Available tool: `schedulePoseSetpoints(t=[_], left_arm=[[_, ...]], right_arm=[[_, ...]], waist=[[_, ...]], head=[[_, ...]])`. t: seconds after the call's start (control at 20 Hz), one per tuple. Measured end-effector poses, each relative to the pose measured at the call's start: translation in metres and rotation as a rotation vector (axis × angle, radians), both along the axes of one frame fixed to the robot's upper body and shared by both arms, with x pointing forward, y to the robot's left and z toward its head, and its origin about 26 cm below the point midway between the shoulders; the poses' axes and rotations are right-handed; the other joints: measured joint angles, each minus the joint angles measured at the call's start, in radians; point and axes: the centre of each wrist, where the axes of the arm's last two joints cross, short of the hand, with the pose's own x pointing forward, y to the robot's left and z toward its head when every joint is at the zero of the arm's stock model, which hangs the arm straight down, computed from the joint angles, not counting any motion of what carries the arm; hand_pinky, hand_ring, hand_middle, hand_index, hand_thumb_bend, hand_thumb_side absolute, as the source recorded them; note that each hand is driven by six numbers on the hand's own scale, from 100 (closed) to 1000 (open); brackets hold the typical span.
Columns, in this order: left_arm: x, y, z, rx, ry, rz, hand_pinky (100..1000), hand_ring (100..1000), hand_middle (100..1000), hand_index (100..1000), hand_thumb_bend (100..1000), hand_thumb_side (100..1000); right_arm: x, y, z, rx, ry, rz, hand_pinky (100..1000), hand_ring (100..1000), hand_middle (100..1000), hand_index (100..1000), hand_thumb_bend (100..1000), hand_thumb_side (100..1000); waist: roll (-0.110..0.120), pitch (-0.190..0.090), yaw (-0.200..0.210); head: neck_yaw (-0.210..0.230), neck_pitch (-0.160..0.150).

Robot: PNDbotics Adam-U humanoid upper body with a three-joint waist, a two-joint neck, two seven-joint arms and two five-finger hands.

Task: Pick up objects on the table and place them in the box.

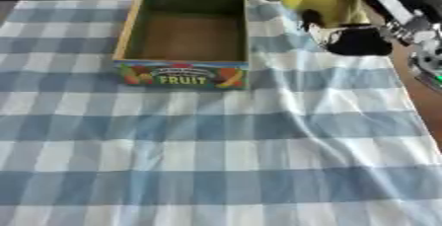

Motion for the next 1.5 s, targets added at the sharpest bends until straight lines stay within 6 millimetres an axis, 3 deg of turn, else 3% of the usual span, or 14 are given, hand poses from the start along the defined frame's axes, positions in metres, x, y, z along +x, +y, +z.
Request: schedulePoseSetpoints(t=[0.3,0.6,1.1,1.5], left_arm=[[0.0,-0.002,0.0,0.003,0.002,-0.013,634,605,552,926,100,747],[0.001,-0.005,0.001,0.007,0.0,-0.036,634,605,552,926,100,748],[0.004,-0.01,0.005,0.013,-0.008,-0.074,634,604,551,928,100,754],[0.005,-0.013,0.007,0.015,-0.012,-0.098,634,602,550,928,100,756]], right_arm=[[-0.002,0.029,0.04,0.035,-0.123,0.022,730,643,340,432,100,335],[0.001,0.067,0.053,0.066,-0.157,0.033,733,642,336,431,100,308],[0.052,0.098,0.054,0.096,-0.156,0.033,738,644,334,430,100,286],[0.097,0.101,0.034,0.032,-0.062,0.045,749,654,341,434,100,287]], waist=[[-0.002,0.0,0.01],[-0.004,0.005,0.032],[-0.029,0.023,0.08],[-0.048,0.04,0.122]], head=[[-0.023,-0.001],[-0.042,-0.005],[-0.091,-0.022],[-0.113,-0.031]])
